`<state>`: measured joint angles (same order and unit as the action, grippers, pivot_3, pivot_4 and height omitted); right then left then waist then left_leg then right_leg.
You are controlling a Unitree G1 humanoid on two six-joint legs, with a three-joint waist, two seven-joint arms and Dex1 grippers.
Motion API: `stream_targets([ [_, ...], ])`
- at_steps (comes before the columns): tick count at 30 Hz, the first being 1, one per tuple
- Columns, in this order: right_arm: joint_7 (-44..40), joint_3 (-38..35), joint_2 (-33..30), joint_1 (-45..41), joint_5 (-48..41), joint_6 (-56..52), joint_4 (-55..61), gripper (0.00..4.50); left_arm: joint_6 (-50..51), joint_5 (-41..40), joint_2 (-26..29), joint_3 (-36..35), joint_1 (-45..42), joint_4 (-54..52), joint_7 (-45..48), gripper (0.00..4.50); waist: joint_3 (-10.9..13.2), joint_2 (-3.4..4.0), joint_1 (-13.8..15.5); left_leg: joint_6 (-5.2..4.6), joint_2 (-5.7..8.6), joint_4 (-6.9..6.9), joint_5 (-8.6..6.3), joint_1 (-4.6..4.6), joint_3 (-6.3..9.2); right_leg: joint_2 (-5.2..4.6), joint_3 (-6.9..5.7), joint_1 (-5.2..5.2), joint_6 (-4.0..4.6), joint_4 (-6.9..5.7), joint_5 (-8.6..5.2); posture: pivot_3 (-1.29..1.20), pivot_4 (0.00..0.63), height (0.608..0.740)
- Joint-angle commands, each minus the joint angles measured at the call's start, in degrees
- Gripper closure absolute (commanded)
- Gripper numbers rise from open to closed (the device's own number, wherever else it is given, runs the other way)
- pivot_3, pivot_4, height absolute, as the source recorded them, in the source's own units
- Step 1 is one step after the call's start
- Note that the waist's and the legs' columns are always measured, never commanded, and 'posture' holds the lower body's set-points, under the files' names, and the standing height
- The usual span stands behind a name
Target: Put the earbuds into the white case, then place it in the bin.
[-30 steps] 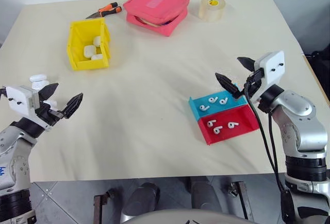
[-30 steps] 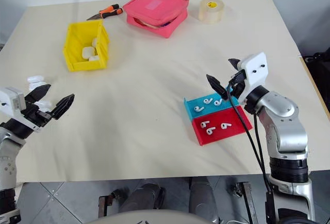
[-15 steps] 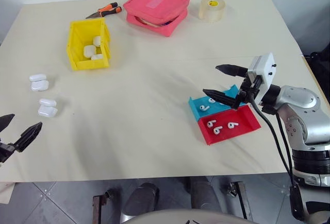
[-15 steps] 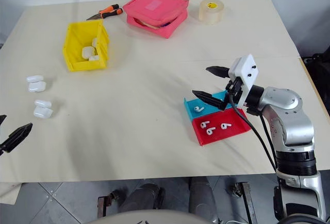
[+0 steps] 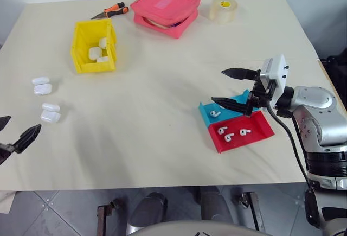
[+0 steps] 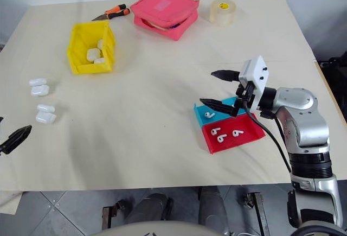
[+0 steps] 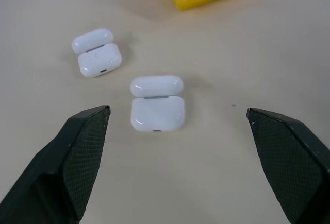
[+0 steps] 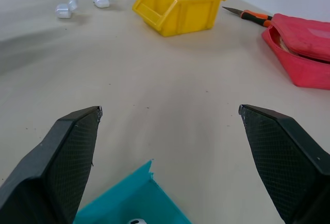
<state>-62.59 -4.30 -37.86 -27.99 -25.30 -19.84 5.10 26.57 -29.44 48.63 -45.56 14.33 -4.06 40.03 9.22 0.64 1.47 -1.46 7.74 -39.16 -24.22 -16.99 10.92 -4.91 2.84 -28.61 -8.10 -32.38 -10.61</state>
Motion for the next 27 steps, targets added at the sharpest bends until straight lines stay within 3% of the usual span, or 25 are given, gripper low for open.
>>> stream_targets([
  [1, 0.0, -0.2, -0.5, -0.6, -0.4, 1.0, 1.6, 0.05, 8.3, 1.9, 5.0, 5.1, -5.3, 2.7, -3.1, 0.0, 0.0, 0.0, -0.1, 0.01, -0.08, 0.0, -0.04, 0.0, -0.09, 0.08, -0.01, -0.04, 0.01, 0.0, 0.01, 0.0, 0.15, 0.74],
  [7, 1.3, -0.5, -0.7, 1.1, -0.7, -0.3, 4.1, 0.05, 25.6, 3.0, 14.8, 18.8, -18.5, 10.3, -1.8, 0.0, 0.0, 0.0, -0.5, 0.12, -0.43, -0.01, -0.22, 0.07, -0.66, 0.29, -0.59, -0.3, 0.43, -0.08, 0.15, 0.0, 0.15, 0.74],
  [16, 4.0, -2.1, -1.7, 5.7, -1.6, -2.5, 9.2, 0.05, 34.2, 7.2, 20.5, 31.5, -31.6, 20.7, 0.7, 0.0, 0.0, -0.01, -2.4, 0.25, -0.61, -0.03, -0.3, 0.01, -1.41, 0.26, -1.17, -0.89, 0.94, -0.53, 0.2, 0.0, 0.15, 0.74],
  [27, 6.0, -2.9, -2.7, 7.7, -2.5, -3.6, 11.7, 0.05, 35.1, 11.1, 23.0, 35.6, -36.2, 24.4, 2.9, 0.0, 0.0, -0.01, -3.1, 0.22, -0.61, -0.09, -0.32, 0.02, -1.59, 0.26, -1.15, -0.97, 0.98, -0.61, 0.23, 0.0, 0.15, 0.74],
])
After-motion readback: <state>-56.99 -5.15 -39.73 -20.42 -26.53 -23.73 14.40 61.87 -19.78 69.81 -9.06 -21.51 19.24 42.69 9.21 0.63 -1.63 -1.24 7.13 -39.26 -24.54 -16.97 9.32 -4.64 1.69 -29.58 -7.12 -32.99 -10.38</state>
